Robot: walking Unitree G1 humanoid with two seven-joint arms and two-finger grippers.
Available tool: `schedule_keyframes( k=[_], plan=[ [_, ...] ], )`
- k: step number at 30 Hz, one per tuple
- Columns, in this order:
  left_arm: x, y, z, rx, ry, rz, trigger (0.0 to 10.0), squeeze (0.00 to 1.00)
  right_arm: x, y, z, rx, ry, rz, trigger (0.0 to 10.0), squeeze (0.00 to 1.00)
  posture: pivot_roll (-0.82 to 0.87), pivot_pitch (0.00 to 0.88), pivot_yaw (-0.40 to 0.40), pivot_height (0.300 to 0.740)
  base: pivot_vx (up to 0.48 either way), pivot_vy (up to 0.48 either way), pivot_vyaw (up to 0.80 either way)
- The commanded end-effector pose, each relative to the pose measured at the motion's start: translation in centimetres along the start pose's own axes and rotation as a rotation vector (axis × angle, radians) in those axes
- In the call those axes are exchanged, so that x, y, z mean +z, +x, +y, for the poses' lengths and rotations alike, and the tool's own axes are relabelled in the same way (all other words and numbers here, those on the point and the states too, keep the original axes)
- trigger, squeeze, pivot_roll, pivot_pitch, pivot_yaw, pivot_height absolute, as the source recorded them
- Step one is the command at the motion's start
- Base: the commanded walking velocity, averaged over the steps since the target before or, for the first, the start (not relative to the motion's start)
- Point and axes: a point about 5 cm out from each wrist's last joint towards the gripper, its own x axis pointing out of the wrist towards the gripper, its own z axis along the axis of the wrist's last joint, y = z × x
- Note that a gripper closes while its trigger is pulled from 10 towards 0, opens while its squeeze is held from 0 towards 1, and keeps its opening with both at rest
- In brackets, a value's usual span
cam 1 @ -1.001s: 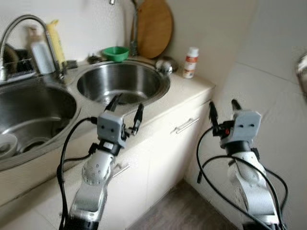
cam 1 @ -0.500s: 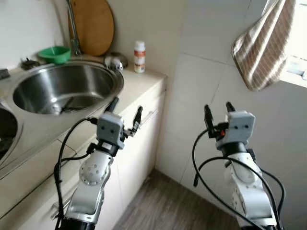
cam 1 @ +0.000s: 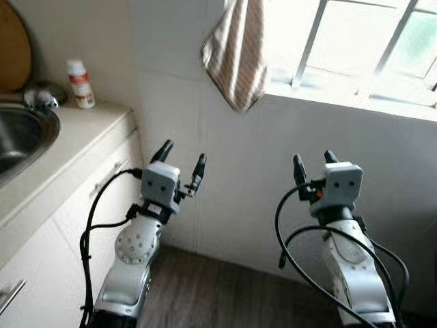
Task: Kitchen organization
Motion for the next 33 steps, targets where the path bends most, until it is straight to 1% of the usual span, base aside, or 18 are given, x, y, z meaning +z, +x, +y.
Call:
schedule_keyframes(
  k=[1, 3, 7, 14, 20, 23, 24, 26, 27, 28, 29, 32, 33],
  plan=[
    [0.0, 0.2, -0.8, -0.026, -0.007, -0.002, 10.0, 0.0, -0.3, -0.2, -0.8, -0.027, -0.016, 0.014, 10.0, 0.0, 0.04, 0.0, -0.026, 0.74, 0.0, -0.48, -0.8],
    [0.0, 0.2, -0.7, -0.011, -0.021, -0.004, 10.0, 0.0, -0.4, -0.2, -0.8, -0.027, -0.016, 0.018, 10.0, 0.0, 0.04, 0.0, -0.026, 0.74, 0.0, 0.0, -0.8],
    [0.0, 0.2, -0.7, -0.014, -0.021, -0.006, 10.0, 0.0, -0.5, -0.2, -0.8, -0.027, -0.016, 0.026, 10.0, 0.0, 0.04, 0.0, -0.026, 0.74, 0.0, 0.0, -0.8],
    [-0.5, 0.1, -0.8, -0.016, -0.021, 0.029, 10.0, 0.0, -1.0, -0.3, -0.9, -0.031, -0.036, 0.055, 10.0, 0.0, 0.04, 0.0, -0.025, 0.74, 0.0, 0.0, -0.8],
    [-0.4, 0.1, -0.8, -0.017, -0.025, 0.02, 10.0, 0.0, -1.2, -0.3, -0.8, -0.028, -0.036, 0.07, 10.0, 0.0, 0.04, 0.0, -0.025, 0.74, 0.0, 0.0, 0.0],
    [-0.4, 0.1, -0.9, -0.02, -0.028, 0.018, 10.0, 0.0, -1.1, -0.2, -0.6, -0.003, -0.041, 0.069, 10.0, 0.0, 0.04, 0.0, -0.025, 0.74, 0.0, 0.0, 0.0],
    [-0.3, 0.1, -0.9, -0.021, -0.029, 0.016, 10.0, 0.0, -1.1, -0.2, -0.6, 0.007, -0.066, 0.074, 10.0, 0.0, 0.04, 0.0, -0.024, 0.74, 0.0, 0.0, 0.0],
    [-0.3, 0.1, -0.9, -0.022, -0.03, 0.016, 10.0, 0.0, -1.2, -0.2, -0.5, 0.016, -0.074, 0.082, 10.0, 0.0, 0.03, 0.0, -0.024, 0.74, 0.0, 0.0, 0.0],
    [-0.4, 0.1, -1.0, -0.022, -0.033, 0.016, 10.0, 0.0, -1.5, -0.1, -0.6, 0.017, -0.075, 0.105, 10.0, 0.0, 0.03, 0.0, -0.024, 0.74, 0.0, 0.0, 0.0],
    [-0.4, 0.1, -1.0, -0.022, -0.033, 0.016, 10.0, 0.0, -1.5, -0.1, -0.6, 0.017, -0.075, 0.105, 10.0, 0.0, 0.03, 0.0, -0.024, 0.74, 0.0, 0.0, 0.0],
    [-0.4, 0.1, -1.0, -0.023, -0.032, 0.016, 10.0, 0.0, -1.7, 0.0, -0.8, 0.005, -0.053, 0.117, 10.0, 0.0, 0.04, 0.0, -0.026, 0.74, 0.0, 0.0, 0.0],
    [-0.4, 0.1, -1.0, -0.024, -0.032, 0.017, 10.0, 0.0, -1.7, 0.0, -0.9, 0.001, -0.048, 0.12, 10.0, 0.0, 0.04, 0.0, -0.026, 0.74, 0.0, 0.0, 0.0],
    [-0.4, 0.2, -1.0, -0.026, -0.03, 0.016, 10.0, 0.0, -1.7, 0.0, -0.9, -0.005, -0.038, 0.124, 10.0, 0.0, 0.04, 0.0, -0.027, 0.74, 0.0, 0.0, -0.8]
  ],
)
